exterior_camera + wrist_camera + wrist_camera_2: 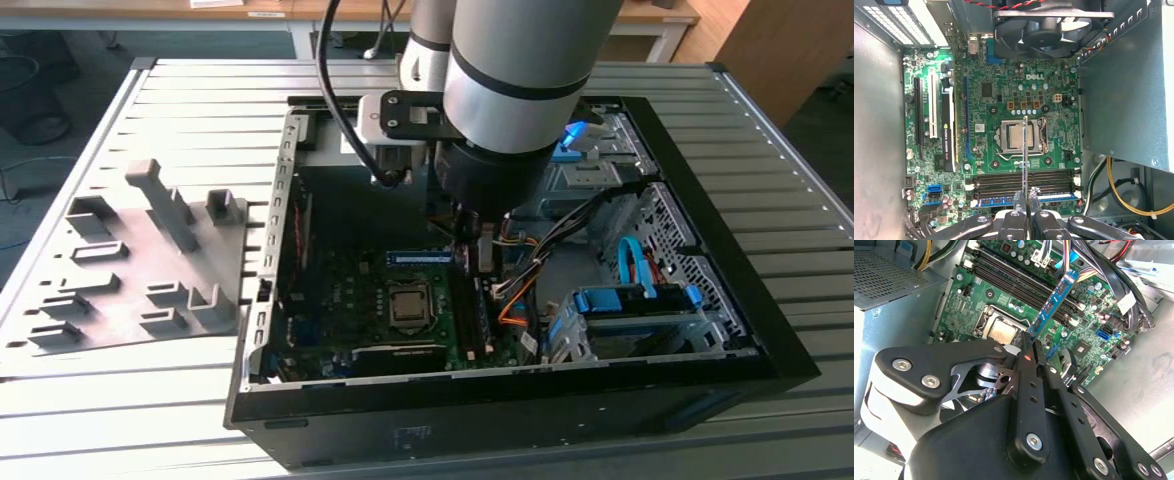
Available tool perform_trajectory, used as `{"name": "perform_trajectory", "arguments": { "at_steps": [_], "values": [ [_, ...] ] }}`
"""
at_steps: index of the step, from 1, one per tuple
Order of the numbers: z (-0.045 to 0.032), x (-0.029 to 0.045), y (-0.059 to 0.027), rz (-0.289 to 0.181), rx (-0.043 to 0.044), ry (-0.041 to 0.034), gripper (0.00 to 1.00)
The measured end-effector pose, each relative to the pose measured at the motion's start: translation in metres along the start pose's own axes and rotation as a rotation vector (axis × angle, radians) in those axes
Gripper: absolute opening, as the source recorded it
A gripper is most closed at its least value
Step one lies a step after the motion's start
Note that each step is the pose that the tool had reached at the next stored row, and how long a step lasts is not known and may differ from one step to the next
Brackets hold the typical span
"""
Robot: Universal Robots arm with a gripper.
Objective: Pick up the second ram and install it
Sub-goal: 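Insert the second ram into the second slot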
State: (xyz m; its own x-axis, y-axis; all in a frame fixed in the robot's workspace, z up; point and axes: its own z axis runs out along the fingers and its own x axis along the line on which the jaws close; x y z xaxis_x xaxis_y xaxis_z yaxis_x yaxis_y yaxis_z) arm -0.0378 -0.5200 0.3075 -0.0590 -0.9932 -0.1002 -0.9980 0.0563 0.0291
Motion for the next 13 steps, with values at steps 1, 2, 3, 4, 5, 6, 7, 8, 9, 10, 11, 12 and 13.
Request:
{"name": "perform_trajectory", "arguments": {
  "at_steps": [1,2,3,4,5,6,7,8,9,10,11,12,13],
  "values": [
    [0.0,0.0,0.0,0.0,0.0,0.0,0.14],
    [0.0,0.0,0.0,0.001,0.0001,0.0,0.14],
    [0.0,0.0,0.0,0.002,0.0002,-0.0001,0.14],
    [0.0,0.0,0.0,0.005,0.0005,0.0,0.14],
    [0.0,0.0,0.0,0.009,0.001,0.0003,0.14],
    [0.0,0.0,0.0,0.016,0.0017,0.0003,0.14],
    [0.0001,0.0,0.0,0.026,0.0027,-0.0001,0.14],
    [0.0001,0.0,0.0,0.036,0.0037,-0.0003,0.14],
    [0.0001,0.0,0.0,0.049,0.005,-0.0006,0.14],
    [0.0001,0.0,0.0,0.063,0.0064,-0.0009,0.14],
    [0.0001,0.0,0.0,0.076,0.0076,-0.0013,0.14],
    [0.0001,0.0,0.0,0.089,0.009,-0.0018,0.14],
    [0.0002,0.0,0.0,0.103,0.0103,-0.0021,0.14]
  ]
}}
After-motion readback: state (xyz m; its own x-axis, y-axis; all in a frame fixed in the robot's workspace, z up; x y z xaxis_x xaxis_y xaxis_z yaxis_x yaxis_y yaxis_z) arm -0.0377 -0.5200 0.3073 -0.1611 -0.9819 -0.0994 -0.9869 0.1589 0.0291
